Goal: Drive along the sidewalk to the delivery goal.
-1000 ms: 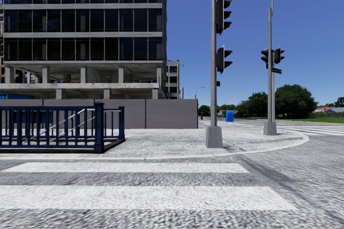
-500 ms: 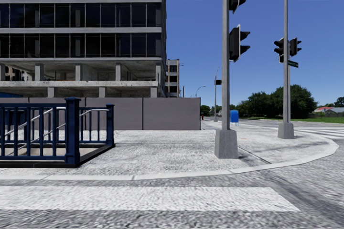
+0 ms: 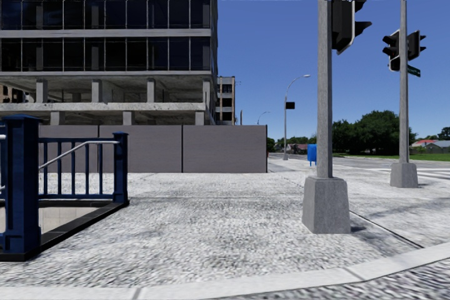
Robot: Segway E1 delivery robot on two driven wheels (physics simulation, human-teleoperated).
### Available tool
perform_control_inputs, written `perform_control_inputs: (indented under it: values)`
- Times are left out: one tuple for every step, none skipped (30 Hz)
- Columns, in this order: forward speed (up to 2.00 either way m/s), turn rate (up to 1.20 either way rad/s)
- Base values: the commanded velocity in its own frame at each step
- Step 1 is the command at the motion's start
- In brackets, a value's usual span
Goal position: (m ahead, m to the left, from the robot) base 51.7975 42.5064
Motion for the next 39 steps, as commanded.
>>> perform_control_inputs:
  values:
    - [2.00, 0.00]
    - [2.00, 0.00]
    - [2.00, 0.00]
    - [2.00, 0.00]
    - [2.00, 0.00]
    - [2.00, 0.00]
    - [2.00, 0.00]
    - [1.98, 0.00]
    - [1.90, 0.00]
    - [1.75, 0.00]
    - [1.75, 0.00]
    - [1.62, 0.00]
    - [1.56, 0.00]
    - [1.50, 0.00]
    - [1.45, 0.00]
    - [1.45, 0.00]
    - [1.41, 0.00]
    - [1.37, 0.00]
    - [1.35, 0.00]
    - [1.35, 0.00]
    - [1.34, 0.00]
    - [1.34, 0.00]
    - [1.34, 0.00]
    - [1.34, 0.00]
    - [1.34, 0.00]
    - [1.34, 0.00]
    - [1.34, 0.00]
    - [1.34, -0.08]
    - [1.34, -0.08]
    - [1.36, -0.20]
    - [1.41, -0.29]
    - [1.46, -0.32]
    - [1.46, -0.32]
    - [1.49, -0.33]
    - [1.51, -0.36]
    - [1.54, -0.41]
    - [1.55, -0.46]
    - [1.55, -0.46]
    - [1.56, -0.48]
